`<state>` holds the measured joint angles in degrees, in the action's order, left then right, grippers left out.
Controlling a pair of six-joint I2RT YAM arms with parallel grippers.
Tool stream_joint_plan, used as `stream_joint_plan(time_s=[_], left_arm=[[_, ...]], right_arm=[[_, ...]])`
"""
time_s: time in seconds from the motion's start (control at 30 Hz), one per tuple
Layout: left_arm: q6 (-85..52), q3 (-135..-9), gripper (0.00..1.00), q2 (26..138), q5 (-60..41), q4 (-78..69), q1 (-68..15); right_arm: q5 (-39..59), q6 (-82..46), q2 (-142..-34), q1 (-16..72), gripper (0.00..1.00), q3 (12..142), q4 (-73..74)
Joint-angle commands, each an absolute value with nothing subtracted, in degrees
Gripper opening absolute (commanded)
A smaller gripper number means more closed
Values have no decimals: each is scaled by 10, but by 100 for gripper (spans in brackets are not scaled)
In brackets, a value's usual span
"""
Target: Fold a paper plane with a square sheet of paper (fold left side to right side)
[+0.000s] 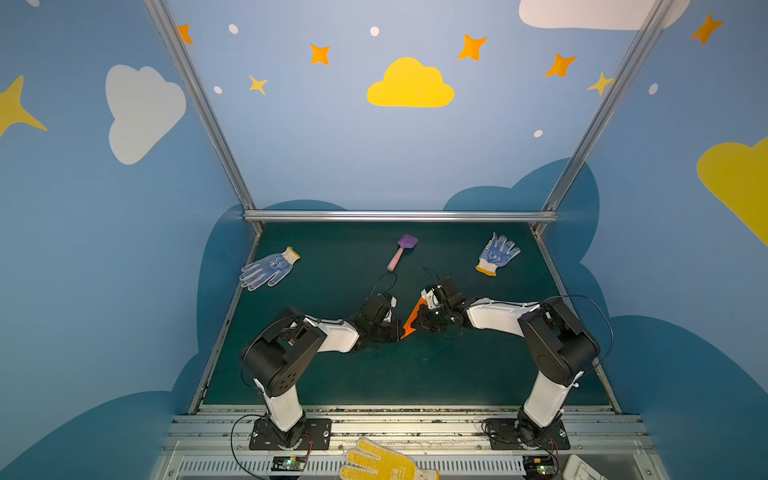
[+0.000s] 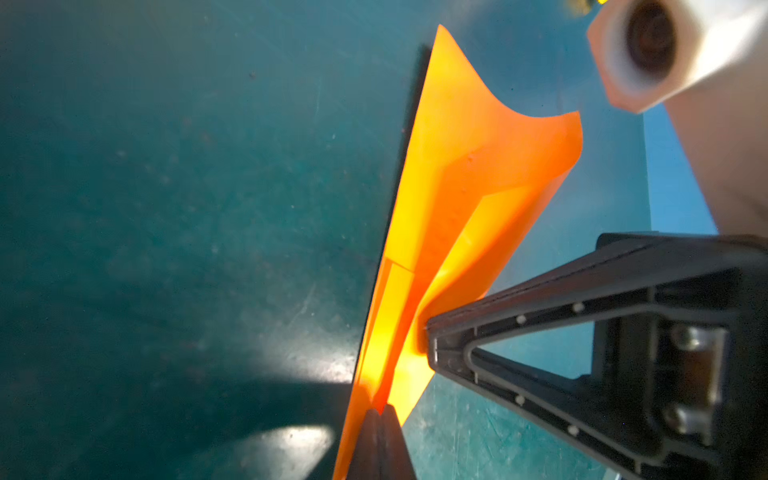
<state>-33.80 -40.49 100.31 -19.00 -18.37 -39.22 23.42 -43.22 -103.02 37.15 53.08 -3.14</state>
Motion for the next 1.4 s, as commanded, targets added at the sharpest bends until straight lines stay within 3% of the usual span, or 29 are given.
stream_joint_plan(time_s=[0.0,0.53,1.37], left_arm=[[-326,-390,3,1022,-186,-150,-391],[-318,-393,3,1025,-188,-141,-391],[-314,-392,3,1022,-191,-142,-392]], right_arm=[[228,-417,-1027,382,0,545,-54],[206,-399,-1048,375,0,525,-67],[163,-381,-1057,165,0,471,-105]])
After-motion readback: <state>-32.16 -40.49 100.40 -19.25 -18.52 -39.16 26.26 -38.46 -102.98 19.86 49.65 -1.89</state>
